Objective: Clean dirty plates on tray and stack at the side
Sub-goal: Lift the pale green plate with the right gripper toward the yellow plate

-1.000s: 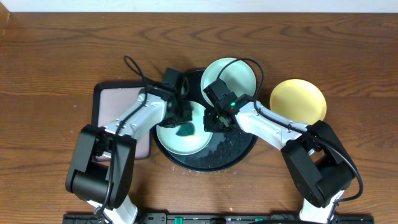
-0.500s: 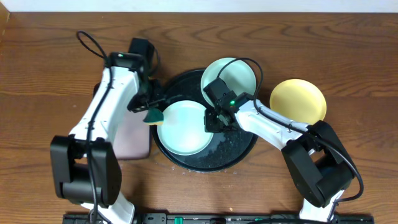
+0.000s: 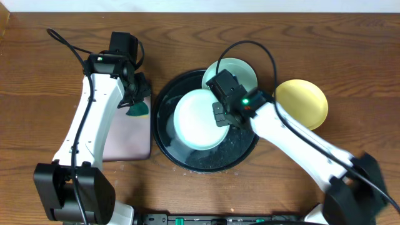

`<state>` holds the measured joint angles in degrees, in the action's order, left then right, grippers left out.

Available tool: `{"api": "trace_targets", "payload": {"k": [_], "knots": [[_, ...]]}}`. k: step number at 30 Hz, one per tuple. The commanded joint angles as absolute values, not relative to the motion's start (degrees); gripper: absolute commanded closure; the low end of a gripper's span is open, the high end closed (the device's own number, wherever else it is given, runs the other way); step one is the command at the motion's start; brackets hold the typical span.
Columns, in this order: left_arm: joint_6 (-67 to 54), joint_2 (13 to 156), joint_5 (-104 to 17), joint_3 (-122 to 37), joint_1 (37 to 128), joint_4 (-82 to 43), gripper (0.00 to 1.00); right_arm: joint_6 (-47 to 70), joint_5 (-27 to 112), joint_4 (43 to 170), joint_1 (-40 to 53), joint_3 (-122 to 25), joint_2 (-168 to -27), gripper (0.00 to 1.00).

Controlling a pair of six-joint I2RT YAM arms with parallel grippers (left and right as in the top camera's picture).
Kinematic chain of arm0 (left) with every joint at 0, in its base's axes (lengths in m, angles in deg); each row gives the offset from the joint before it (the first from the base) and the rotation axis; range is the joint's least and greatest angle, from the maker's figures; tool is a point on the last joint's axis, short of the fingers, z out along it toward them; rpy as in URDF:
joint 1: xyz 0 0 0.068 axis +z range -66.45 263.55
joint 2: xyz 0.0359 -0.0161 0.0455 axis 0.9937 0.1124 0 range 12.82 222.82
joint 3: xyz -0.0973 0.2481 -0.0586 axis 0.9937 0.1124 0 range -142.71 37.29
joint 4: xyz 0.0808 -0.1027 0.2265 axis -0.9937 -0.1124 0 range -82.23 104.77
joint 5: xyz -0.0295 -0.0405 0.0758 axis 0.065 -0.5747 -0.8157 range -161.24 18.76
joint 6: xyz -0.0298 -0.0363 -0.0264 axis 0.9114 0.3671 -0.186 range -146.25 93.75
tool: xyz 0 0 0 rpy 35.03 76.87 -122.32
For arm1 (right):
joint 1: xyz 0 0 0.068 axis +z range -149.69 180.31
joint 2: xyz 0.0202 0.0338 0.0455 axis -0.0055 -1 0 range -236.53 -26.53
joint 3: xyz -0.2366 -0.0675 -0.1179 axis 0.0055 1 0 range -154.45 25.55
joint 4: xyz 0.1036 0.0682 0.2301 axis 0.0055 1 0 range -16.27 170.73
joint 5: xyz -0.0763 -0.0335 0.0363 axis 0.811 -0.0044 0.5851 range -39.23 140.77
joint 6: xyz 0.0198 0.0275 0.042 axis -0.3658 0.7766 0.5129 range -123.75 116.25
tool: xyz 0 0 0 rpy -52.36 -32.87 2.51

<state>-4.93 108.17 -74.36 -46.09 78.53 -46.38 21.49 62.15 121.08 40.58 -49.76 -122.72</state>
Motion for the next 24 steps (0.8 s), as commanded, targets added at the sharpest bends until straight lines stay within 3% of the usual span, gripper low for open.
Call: {"api": "trace_targets", "payload": {"k": [1,24], "knots": [[-5.7,107.6,-76.5,-47.3,78.7,-46.5,0.93,19.3,76.9,122.6,42.3,-51.3,-117.6,0.99],[-5.7,107.6,-76.4,-47.3,78.7,-46.5,0.93,11.4,125.2,124.3,60.7,-51.3,-112.8,0.99]]}}
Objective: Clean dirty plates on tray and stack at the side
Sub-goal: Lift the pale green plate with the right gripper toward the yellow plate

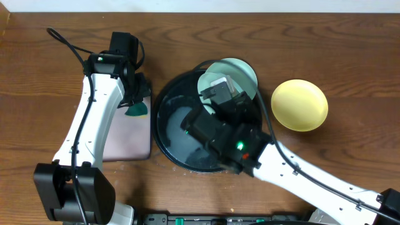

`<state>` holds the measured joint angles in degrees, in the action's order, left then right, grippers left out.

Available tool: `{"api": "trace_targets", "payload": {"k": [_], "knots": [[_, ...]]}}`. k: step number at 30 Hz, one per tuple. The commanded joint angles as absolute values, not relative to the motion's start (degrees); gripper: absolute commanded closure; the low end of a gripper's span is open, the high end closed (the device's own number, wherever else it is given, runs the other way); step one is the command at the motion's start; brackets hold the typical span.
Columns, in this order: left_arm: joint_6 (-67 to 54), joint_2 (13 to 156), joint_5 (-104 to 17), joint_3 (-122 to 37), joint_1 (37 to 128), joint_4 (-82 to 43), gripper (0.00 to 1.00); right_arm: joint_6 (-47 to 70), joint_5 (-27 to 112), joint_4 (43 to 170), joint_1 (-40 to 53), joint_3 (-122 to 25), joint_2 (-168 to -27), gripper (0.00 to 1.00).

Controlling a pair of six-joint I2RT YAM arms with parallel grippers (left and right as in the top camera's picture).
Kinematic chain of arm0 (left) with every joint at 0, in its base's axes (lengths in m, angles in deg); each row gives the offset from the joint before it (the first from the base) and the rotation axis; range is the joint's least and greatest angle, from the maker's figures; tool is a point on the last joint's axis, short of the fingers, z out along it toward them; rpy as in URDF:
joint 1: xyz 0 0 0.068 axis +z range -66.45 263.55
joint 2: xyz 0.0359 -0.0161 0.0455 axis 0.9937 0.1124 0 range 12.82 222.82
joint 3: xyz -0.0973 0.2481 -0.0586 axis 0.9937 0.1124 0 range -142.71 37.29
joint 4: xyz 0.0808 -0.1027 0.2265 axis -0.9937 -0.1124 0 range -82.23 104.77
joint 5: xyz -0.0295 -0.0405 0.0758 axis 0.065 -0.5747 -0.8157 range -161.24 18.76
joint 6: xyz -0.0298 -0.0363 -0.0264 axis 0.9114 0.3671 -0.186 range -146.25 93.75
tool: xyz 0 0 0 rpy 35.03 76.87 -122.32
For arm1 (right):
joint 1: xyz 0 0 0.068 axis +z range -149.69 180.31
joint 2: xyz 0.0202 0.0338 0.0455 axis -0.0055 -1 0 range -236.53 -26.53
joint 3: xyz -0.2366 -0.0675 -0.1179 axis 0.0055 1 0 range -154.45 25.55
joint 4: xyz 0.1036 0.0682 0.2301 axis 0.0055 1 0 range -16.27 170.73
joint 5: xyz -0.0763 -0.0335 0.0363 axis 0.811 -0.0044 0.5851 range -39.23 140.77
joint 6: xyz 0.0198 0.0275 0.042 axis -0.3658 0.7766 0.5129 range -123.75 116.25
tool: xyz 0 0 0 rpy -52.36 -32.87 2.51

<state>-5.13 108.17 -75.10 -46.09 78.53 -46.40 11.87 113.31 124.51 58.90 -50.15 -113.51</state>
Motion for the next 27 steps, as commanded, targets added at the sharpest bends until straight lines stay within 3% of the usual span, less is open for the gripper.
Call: {"api": "trace_targets", "payload": {"k": [1,8,19,27], "knots": [[-5.7,107.6,-76.4,-47.3,78.7,-46.5,0.93,11.4,127.2,124.2,61.4,-51.3,-112.8,0.99],[-5.7,107.6,-76.4,-47.3,78.7,-46.5,0.92,11.4,136.4,123.2,65.1,-51.3,-112.8,0.99],[-5.7,107.6,-76.4,-47.3,78.7,-46.5,0.92,11.4,136.9,123.2,66.0,-51.3,-112.8,0.99],[-5.7,107.6,-76.4,-47.3,78.7,-46.8,0.93,12.9,116.4,124.0,64.3,-51.1,-112.8,0.99]]}}
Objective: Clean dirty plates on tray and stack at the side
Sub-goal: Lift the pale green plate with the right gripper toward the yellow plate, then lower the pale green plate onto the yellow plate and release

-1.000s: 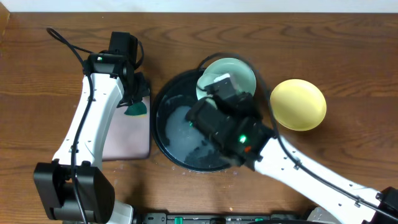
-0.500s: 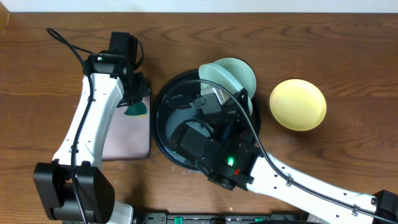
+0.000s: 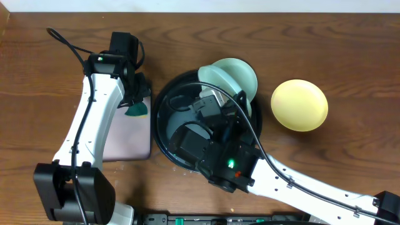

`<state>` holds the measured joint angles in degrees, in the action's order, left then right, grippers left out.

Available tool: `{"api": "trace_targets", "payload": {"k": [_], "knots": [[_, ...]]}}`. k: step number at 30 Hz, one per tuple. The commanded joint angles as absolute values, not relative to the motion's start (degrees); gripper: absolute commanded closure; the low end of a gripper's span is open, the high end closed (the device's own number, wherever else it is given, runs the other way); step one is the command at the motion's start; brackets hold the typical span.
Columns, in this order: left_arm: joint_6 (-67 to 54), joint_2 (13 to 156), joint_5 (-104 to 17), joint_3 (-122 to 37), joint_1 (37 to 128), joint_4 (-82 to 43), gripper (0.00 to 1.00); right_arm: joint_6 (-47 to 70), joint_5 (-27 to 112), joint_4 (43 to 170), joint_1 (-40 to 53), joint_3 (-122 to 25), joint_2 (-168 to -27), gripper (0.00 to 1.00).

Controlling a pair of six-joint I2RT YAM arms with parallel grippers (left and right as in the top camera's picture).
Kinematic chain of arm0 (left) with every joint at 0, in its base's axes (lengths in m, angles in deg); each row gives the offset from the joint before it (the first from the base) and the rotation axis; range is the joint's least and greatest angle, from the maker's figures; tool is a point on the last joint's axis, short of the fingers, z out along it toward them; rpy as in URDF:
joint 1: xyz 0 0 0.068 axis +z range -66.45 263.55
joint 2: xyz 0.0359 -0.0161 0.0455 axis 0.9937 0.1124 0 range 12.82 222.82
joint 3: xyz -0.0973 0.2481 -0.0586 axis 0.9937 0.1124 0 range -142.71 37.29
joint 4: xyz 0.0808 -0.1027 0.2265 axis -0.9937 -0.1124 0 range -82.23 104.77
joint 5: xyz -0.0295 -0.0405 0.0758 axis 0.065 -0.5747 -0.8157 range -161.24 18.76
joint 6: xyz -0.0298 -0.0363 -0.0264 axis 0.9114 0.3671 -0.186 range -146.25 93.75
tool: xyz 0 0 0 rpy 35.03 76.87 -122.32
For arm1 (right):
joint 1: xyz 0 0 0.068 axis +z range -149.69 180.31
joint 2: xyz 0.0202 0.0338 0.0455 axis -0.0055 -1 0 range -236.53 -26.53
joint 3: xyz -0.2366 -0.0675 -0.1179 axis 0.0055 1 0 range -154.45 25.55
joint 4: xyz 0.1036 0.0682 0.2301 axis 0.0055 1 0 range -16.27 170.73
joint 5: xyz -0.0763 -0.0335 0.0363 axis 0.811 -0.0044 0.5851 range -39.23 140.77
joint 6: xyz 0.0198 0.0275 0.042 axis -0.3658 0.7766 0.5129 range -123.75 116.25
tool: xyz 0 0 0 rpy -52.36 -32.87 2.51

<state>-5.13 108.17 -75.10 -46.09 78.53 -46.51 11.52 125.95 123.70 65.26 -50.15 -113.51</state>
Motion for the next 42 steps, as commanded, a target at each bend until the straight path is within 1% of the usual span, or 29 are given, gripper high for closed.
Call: {"api": "trace_targets", "payload": {"k": [1,6,7,15,18,23,28,34,38,42], "knots": [[-5.7,107.6,-76.4,-47.3,78.7,-46.9,0.92,13.7,113.6,124.3,63.8,-50.9,-112.8,0.99],[-5.7,107.6,-76.4,-47.3,78.7,-47.3,0.92,24.9,100.4,126.3,59.6,-49.6,-112.8,0.99],[-5.7,107.6,-76.4,-47.3,78.7,-47.3,0.92,25.6,97.1,126.3,58.5,-49.5,-112.8,0.99],[-5.7,107.6,-76.4,-47.1,78.7,-47.3,0.93,24.0,72.7,124.1,45.9,-49.4,-111.4,0.99],[-5.7,107.6,-76.4,-46.6,78.7,-47.3,0.92,20.8,62.1,122.4,38.9,-49.4,-108.9,0.99],[-5.7,107.6,-76.4,-45.6,78.7,-47.3,0.92,20.4,52.5,123.0,25.8,-49.4,-104.4,0.99],[-5.7,107.6,-76.4,-45.4,78.7,-47.3,0.93,20.4,51.8,126.4,11.7,-49.4,-102.9,0.99],[-5.7,107.6,-76.4,-45.4,78.7,-47.3,0.93,20.4,54.7,128.5,-2.9,-48.1,-105.4,0.99],[-5.7,107.6,-76.4,-45.4,78.7,-47.1,0.93,20.4,54.8,127.3,-9.0,-45.1,-108.0,0.99],[-5.7,107.6,-76.4,-45.4,78.7,-47.1,0.93,20.4,54.8,124.8,-12.2,-41.5,-110.9,0.99]]}}
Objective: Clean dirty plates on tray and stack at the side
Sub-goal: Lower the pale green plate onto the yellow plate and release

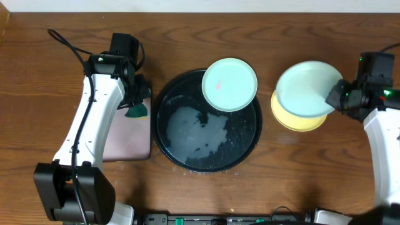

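Note:
A black round tray (pixel 242 139) holds a wet, foamy patch in its middle. A pale green plate (pixel 230 86) with a red smear rests on the tray's far right rim. To the right, my right gripper (pixel 333 100) is shut on the rim of a pale plate (pixel 303 89), held over a yellow plate (pixel 294 122) on the table. My left gripper (pixel 135 102) points down at the pink mat's far corner. A green sponge (pixel 139 112) shows at its tips, and it appears shut on the sponge.
A pink mat (pixel 128 140) lies left of the tray, under the left arm. Cables trail from both arms. The table's far edge runs along the top of the view.
My right arm was over the tray, holding the pale plate up. Now it is at the right with the plate over the yellow plate. The tray's middle is uncovered. The left arm has not moved.
At first the pale plate lay in the tray with my right gripper at its edge. Then the plate was raised off the tray under the right arm, and stayed there. Now it hangs over the yellow plate beside the tray. The left arm stayed at the mat throughout.

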`<state>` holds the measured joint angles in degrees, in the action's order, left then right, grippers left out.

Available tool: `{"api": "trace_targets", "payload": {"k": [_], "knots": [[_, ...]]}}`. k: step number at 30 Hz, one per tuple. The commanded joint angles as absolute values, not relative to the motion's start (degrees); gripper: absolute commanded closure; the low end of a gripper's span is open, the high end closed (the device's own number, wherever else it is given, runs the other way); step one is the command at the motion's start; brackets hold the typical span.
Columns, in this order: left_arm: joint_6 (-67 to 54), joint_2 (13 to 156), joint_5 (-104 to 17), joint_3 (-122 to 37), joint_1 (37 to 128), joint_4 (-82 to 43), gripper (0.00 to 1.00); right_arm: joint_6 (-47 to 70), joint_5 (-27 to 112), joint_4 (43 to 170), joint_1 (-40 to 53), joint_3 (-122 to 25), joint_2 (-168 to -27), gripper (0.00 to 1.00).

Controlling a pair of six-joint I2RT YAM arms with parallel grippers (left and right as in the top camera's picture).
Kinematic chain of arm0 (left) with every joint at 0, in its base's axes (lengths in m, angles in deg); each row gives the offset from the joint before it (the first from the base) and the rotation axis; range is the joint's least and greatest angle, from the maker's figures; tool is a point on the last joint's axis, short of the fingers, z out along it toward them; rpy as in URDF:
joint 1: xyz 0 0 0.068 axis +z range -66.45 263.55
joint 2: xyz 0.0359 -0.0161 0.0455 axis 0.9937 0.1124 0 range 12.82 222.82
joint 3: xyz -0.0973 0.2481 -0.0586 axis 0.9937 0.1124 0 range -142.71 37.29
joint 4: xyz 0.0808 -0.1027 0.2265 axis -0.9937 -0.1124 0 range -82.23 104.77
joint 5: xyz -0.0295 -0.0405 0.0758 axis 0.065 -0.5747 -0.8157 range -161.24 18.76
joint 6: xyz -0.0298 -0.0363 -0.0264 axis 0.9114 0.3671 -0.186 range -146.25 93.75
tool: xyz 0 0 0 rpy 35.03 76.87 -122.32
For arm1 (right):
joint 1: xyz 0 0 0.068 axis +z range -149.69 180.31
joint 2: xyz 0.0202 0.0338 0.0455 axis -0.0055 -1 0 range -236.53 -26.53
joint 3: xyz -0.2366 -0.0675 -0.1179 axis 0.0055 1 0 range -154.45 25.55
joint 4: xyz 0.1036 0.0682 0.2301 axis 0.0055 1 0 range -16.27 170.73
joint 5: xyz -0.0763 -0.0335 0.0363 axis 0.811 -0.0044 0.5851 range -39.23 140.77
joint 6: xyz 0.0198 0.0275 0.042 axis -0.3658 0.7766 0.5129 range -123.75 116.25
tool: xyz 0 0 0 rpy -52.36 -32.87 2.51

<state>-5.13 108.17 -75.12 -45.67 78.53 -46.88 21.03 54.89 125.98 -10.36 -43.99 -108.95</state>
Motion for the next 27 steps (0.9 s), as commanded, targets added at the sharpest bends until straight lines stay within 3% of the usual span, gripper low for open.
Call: {"api": "trace_targets", "payload": {"k": [1,11,14,17,27], "knots": [[-5.7,107.6,-76.4,-45.4,78.7,-47.0,0.92,20.4,54.8,123.9,-12.6,-40.8,-111.6,0.99],[-5.7,107.6,-76.4,-45.4,78.7,-46.7,0.92,20.3,54.8,115.8,-12.4,-35.2,-118.3,0.95],[-5.7,107.6,-76.4,-45.4,78.7,-46.7,0.92,18.0,53.4,115.4,-11.8,-35.1,-119.9,0.78],[-5.7,107.6,-76.4,-45.4,78.7,-46.6,0.92,14.6,50.1,114.4,-10.8,-35.1,-120.1,0.69],[-5.7,107.6,-76.4,-45.4,78.7,-46.6,0.93,4.3,36.9,116.2,-4.8,-45.6,-120.2,0.57]]}}
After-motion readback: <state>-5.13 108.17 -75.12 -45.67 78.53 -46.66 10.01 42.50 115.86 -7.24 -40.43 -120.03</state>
